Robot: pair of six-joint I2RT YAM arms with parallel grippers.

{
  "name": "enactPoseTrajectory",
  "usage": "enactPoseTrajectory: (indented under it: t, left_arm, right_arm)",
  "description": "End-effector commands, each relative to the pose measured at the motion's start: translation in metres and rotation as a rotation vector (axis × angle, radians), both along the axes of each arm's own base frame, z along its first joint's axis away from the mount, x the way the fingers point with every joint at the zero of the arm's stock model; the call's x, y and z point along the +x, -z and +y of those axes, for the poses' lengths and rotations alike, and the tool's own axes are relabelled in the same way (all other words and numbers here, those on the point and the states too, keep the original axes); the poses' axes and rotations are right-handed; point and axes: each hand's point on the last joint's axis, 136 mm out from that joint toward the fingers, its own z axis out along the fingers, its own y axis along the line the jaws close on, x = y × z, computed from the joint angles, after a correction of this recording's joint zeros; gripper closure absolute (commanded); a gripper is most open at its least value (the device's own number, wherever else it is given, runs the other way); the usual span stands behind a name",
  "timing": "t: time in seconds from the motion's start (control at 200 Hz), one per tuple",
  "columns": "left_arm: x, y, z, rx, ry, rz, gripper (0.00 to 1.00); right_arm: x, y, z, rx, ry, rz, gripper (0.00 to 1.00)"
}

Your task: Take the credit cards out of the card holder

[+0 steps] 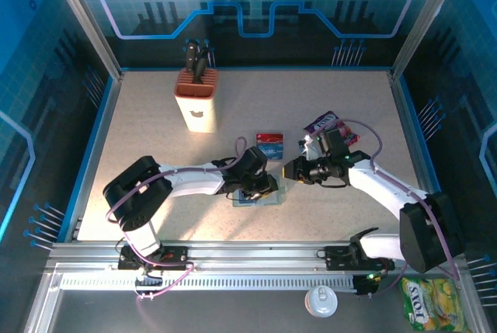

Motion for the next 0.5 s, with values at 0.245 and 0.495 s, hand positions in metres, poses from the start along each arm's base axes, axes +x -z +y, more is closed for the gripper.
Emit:
enactPoseTrajectory:
  t: [0.245,0.495]
  left_arm:
    - [0.017,-0.018,-0.006,0.040,0.008,-0.062,0.67]
    - [0.015,-0.026,0.017,0.037,-0.012,-0.079,0.64]
  right_arm:
    - [-0.012,-0.005,-0.003,0.028,-0.014,0.017,0.64]
    - [-0.005,0.000,0.007,0.025,-0.018,0.035,0.65]
